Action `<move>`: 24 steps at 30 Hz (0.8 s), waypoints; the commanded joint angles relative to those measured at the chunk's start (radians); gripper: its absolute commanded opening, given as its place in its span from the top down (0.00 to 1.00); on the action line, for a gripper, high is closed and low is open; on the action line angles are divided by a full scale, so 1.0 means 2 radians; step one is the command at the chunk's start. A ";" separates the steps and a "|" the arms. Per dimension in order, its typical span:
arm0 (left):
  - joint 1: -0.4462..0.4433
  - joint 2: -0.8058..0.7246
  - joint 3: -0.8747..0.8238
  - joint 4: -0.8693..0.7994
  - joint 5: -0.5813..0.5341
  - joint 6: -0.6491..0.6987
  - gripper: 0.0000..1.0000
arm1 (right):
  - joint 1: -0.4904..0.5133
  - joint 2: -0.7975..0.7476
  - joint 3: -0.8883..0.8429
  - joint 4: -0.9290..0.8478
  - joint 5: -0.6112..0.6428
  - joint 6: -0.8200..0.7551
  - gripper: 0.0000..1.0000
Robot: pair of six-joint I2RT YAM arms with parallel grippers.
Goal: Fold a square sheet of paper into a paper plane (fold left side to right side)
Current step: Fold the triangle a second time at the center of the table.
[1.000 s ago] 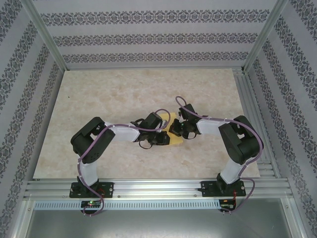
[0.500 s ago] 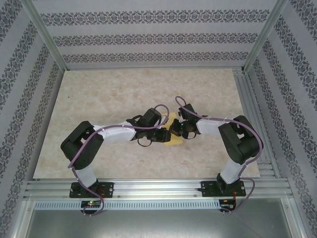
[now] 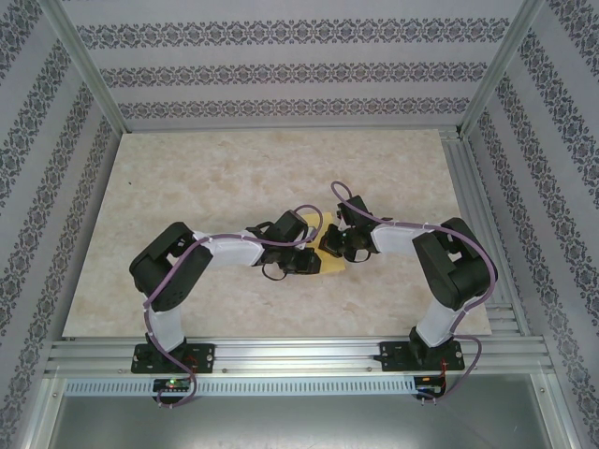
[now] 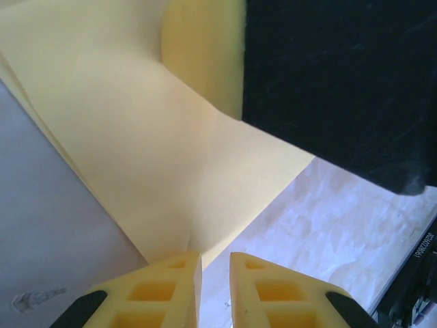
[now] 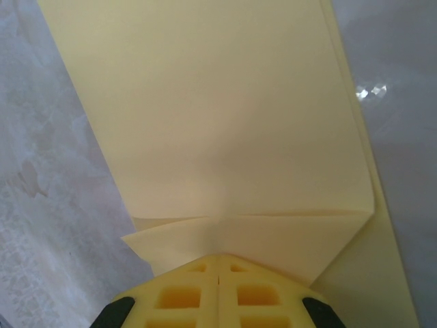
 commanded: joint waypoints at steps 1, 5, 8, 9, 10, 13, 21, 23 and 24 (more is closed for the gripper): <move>0.000 0.007 -0.001 0.018 0.005 0.002 0.80 | 0.005 0.005 -0.004 -0.016 0.016 -0.005 0.96; -0.001 0.005 -0.009 0.025 0.016 0.003 0.80 | 0.005 0.006 -0.002 -0.017 0.017 -0.004 0.96; -0.003 0.007 -0.016 0.031 0.017 0.000 0.81 | 0.005 0.007 -0.003 -0.016 0.017 -0.004 0.96; -0.004 0.007 -0.017 0.032 0.017 -0.001 0.80 | 0.005 0.006 -0.003 -0.016 0.017 -0.004 0.96; -0.004 0.008 -0.019 0.034 0.017 -0.002 0.80 | 0.005 0.006 -0.003 -0.017 0.017 -0.004 0.96; -0.004 0.010 -0.021 0.037 0.017 -0.003 0.80 | 0.005 0.006 -0.003 -0.016 0.017 -0.005 0.96; -0.010 0.028 -0.020 0.042 0.025 -0.010 0.81 | 0.005 0.004 -0.003 -0.017 0.019 -0.004 0.96; -0.011 0.027 -0.024 0.042 0.022 -0.010 0.81 | 0.005 0.004 -0.003 -0.018 0.019 -0.004 0.96; -0.011 0.027 -0.026 0.040 0.020 -0.011 0.81 | 0.005 0.004 -0.003 -0.017 0.019 -0.003 0.96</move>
